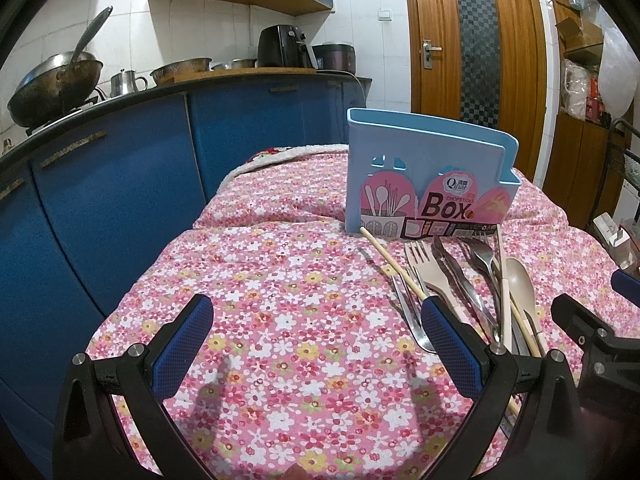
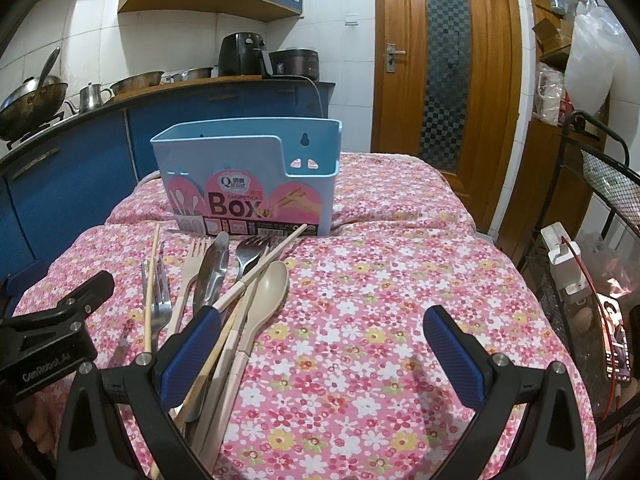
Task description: Organize utensils
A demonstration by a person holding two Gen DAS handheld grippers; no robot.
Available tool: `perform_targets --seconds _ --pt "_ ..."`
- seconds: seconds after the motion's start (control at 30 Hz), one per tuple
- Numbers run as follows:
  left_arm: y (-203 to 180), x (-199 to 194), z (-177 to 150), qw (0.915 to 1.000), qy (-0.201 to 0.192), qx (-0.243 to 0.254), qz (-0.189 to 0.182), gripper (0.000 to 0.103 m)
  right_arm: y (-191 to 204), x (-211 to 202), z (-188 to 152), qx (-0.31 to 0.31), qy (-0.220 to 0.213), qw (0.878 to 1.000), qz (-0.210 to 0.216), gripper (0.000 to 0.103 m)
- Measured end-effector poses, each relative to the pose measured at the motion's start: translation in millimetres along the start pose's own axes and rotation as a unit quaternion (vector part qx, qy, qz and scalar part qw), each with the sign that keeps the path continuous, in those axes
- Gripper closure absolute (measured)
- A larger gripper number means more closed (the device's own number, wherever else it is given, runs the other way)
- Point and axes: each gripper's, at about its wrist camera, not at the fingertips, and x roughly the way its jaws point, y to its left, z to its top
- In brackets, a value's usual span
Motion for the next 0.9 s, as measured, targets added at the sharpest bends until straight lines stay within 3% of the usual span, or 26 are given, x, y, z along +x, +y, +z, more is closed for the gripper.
perform_targets --seconds 0.17,0.37,0.5,0.6,0.77,0.9 --pt "1 3 6 1.0 0.007 0.005 -0.005 0.0 -1 -2 4 -0.008 0.0 1.0 0.008 0.0" --pt "-2 0 22 0.9992 0.016 0.03 -0.019 0.0 -10 -2 16 -0.01 0.018 0.998 0.053 0.001" --pt "-8 9 30 0.9965 0.053 0.041 -0.051 0.004 -13 5 21 -0.032 0.048 0.996 0.063 0.012" --pt "-13 19 33 0.9938 0.078 0.04 -0.068 0.014 -14 9 23 -0.04 0.073 0.993 0.08 0.017" --pt "-22 35 38 0.9881 0.111 0.047 -0.095 0.045 -17 19 27 -0.033 0.113 0.988 0.1 0.025" --pt "-26 50 44 0.9802 0.148 0.036 -0.127 0.057 -21 30 30 -0.026 0.141 0.984 0.101 0.034"
